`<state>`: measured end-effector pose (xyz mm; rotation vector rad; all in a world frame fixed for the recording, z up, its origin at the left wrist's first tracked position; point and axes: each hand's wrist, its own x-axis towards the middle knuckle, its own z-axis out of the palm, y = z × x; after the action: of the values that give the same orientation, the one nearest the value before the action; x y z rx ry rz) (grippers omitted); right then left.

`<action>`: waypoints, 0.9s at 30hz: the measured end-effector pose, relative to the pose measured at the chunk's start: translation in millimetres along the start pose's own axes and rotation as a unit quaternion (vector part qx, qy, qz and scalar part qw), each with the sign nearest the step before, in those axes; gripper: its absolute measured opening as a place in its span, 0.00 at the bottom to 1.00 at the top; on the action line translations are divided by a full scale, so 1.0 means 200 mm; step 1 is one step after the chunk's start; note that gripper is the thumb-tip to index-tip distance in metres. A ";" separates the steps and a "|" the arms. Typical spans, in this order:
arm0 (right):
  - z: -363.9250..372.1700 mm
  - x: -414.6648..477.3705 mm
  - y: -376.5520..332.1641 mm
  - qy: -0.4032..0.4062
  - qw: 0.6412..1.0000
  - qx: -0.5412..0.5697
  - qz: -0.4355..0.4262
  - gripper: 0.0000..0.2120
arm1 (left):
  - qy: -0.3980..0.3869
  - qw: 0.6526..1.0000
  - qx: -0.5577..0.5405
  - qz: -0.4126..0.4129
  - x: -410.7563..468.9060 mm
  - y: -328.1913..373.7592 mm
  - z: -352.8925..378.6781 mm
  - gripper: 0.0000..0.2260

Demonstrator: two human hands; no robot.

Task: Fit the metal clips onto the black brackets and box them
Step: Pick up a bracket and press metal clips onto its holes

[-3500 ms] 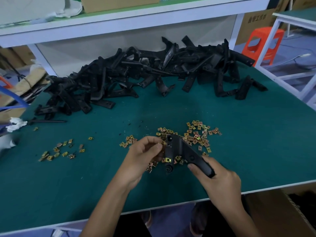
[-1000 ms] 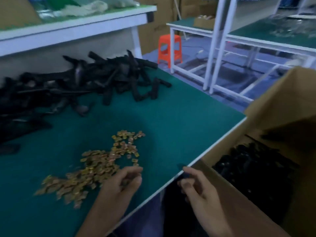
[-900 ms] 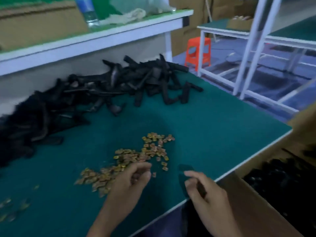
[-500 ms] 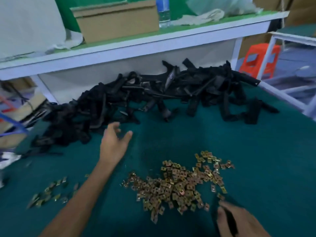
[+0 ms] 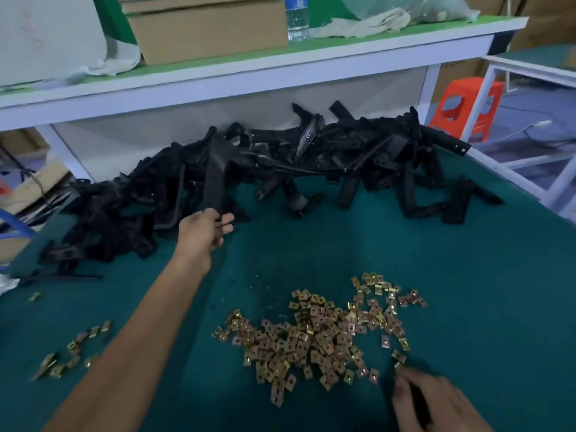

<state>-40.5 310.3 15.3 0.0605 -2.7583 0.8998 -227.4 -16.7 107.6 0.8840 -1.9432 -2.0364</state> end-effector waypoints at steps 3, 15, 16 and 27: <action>0.01 -0.07 0.01 0.092 0.995 -0.030 -0.030 0.15 | -0.104 0.993 0.026 0.052 -0.44 -0.13 -0.01 0.06; -0.07 -0.06 -0.11 -0.122 0.907 0.368 0.163 0.20 | -0.237 0.872 0.384 0.188 -1.40 -0.74 0.18 0.15; -0.06 -0.06 -0.12 -0.124 0.901 0.378 0.173 0.18 | -0.239 0.849 0.419 0.217 -1.37 -0.74 0.17 0.16; 0.01 -0.02 -0.07 0.032 0.967 0.213 0.136 0.14 | -0.080 0.773 0.513 0.364 -0.68 -0.53 0.08 0.12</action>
<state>-34.9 297.9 20.8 -0.2741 -2.5016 1.5234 -99.9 81.1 44.8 -0.0412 -2.8523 -0.5382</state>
